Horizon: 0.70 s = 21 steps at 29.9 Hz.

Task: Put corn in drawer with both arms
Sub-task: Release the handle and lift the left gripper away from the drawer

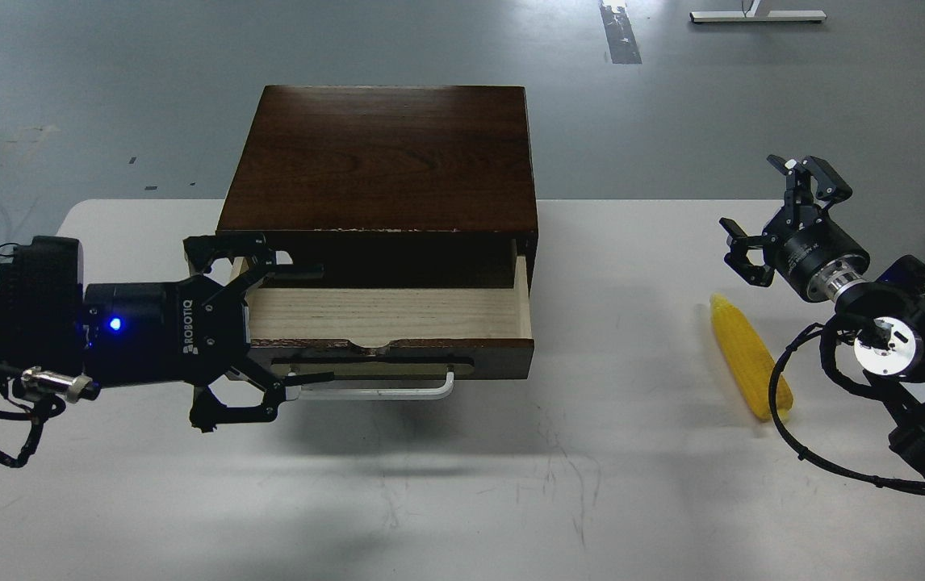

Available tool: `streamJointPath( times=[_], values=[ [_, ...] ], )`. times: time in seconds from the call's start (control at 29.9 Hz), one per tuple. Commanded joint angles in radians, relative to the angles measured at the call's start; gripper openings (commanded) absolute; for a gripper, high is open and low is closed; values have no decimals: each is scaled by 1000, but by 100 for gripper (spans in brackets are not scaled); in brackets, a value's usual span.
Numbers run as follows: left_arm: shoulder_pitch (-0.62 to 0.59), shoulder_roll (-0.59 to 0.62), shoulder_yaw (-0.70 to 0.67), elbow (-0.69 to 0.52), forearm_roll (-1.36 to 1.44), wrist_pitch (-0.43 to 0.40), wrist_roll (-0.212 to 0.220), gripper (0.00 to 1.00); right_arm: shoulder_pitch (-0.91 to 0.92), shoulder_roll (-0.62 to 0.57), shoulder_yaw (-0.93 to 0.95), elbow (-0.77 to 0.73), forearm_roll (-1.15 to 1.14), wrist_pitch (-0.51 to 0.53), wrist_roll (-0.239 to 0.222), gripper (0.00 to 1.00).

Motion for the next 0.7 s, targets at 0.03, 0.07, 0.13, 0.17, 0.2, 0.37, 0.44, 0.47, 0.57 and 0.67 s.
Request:
streamJointPath(
  times=[0.03,0.07,0.13,0.17,0.2,0.37,0.44,0.47,0.57,0.67],
  values=[
    [-41,6,-49,39,0,3,0,98,-1,2,-5,7,0,0,0,100],
    [-39,-3,-68,57,-40,3,0,98,1,2,-5,9,0,1,0,100],
    [-38,-12,-79,76,-191,3,0,98,1,3,-5,12,0,2,0,100],
    [-36,-31,-80,94,-341,3,0,98,4,3,-6,18,0,2,0,100],
    [-35,-52,-80,116,-499,3,0,98,5,3,-8,21,-2,2,0,100],
    [-30,-107,-80,202,-1069,-7,0,98,15,-9,-47,50,-2,2,8,100],
    [-30,-130,-80,257,-1272,-68,0,98,16,-17,-61,64,-5,2,15,100],
    [-29,-149,-80,309,-1395,-124,0,98,16,-34,-69,73,-6,2,18,100],
    [-29,-208,-82,459,-1616,-253,0,98,15,-69,-81,93,-6,2,26,100],
    [-26,-294,-82,693,-1836,-413,0,98,12,-98,-84,130,-11,2,35,100]
  ],
)
